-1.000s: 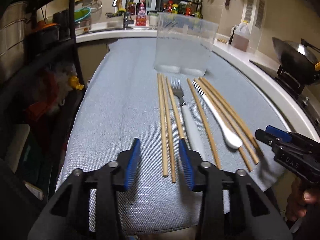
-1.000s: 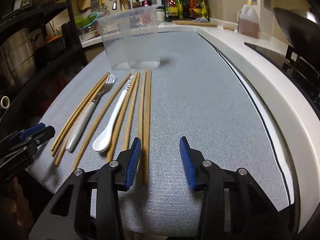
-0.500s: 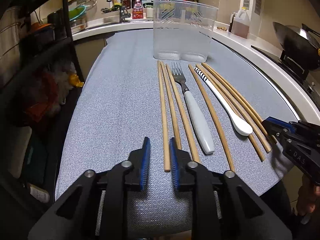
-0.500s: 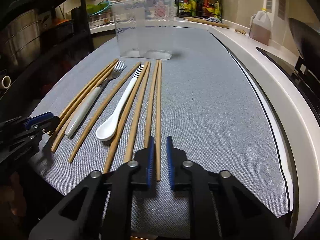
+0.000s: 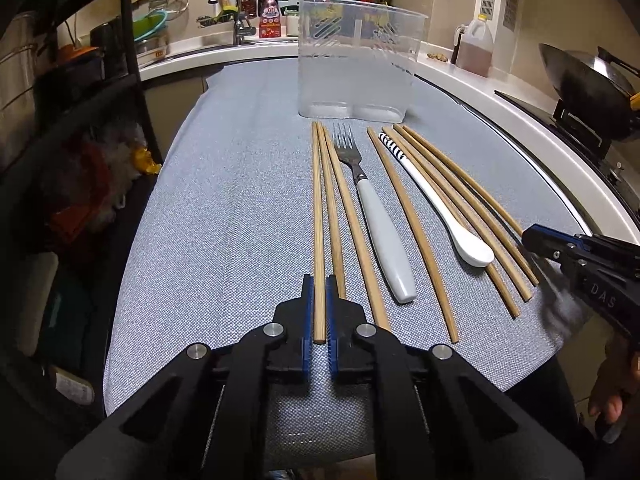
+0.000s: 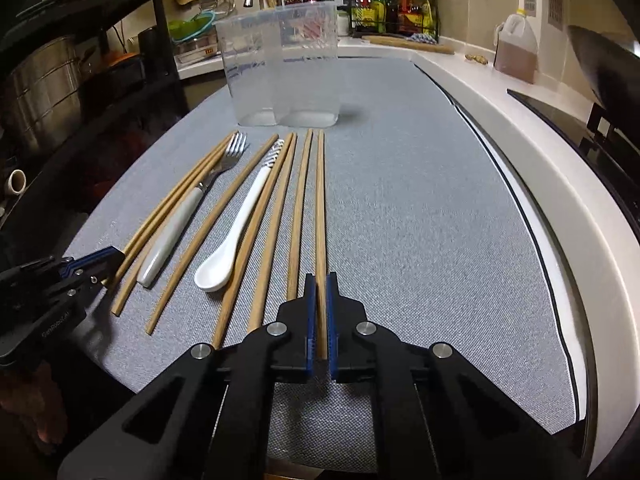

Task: Organize utensils
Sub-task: 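Close the left tool on a wooden chopstick while the right tool grasps another chopstick, then lift the chopstick in the left tool while the right tool lifts its chopstick toward the container, then lower the left tool's chopstick into the clear container and open while the right tool does likewise, then move both open tools back down to the remaining chopsticks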

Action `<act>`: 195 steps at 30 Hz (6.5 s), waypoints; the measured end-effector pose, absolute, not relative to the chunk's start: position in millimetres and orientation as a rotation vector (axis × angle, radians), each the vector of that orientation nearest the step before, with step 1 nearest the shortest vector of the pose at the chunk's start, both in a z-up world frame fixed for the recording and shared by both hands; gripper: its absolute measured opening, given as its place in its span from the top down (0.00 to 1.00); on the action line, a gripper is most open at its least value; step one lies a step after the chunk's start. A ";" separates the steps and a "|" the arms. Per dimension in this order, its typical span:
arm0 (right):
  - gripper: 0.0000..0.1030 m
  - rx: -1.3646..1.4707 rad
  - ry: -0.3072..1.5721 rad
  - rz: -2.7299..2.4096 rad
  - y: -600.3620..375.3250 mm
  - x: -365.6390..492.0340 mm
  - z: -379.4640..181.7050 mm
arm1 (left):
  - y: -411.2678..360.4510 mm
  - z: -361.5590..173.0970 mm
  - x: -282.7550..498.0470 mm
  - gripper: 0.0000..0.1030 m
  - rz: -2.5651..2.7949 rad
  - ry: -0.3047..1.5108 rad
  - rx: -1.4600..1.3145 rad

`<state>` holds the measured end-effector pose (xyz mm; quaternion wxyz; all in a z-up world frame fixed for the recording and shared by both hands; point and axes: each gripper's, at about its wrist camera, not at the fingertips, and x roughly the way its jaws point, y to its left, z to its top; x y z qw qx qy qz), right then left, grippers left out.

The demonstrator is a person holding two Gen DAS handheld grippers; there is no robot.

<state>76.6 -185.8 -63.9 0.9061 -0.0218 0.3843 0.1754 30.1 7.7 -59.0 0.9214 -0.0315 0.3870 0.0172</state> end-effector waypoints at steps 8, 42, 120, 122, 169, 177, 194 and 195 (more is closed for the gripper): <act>0.95 -0.035 0.800 0.350 -184.5 78.3 -69.0 | 8.0 -60.3 31.4 0.94 0.023 0.779 -0.065; 0.95 0.044 0.458 0.388 -223.3 58.1 48.7 | 19.5 56.7 20.2 0.94 0.001 0.460 -0.052; 0.73 0.172 0.589 0.307 -183.2 256.9 126.5 | 81.9 177.6 230.8 0.55 -0.132 0.534 -0.204; 0.73 0.146 0.576 0.299 -184.6 243.0 127.9 | 82.4 181.4 214.8 0.54 -0.117 0.508 -0.191; 0.68 0.053 0.683 0.302 -187.6 36.1 -30.5 | 23.7 -25.2 26.3 0.84 -0.114 0.711 -0.123; 0.68 0.061 0.766 0.301 -184.4 54.1 -61.9 | 18.6 -42.3 30.2 0.84 -0.111 0.771 -0.118; 0.91 0.013 0.751 0.302 -178.5 54.3 -69.3 | 3.4 -57.2 35.1 0.88 -0.073 0.814 -0.037; 0.93 0.014 0.751 0.302 -178.9 54.0 -69.0 | 2.9 -57.4 35.2 0.95 -0.067 0.815 -0.032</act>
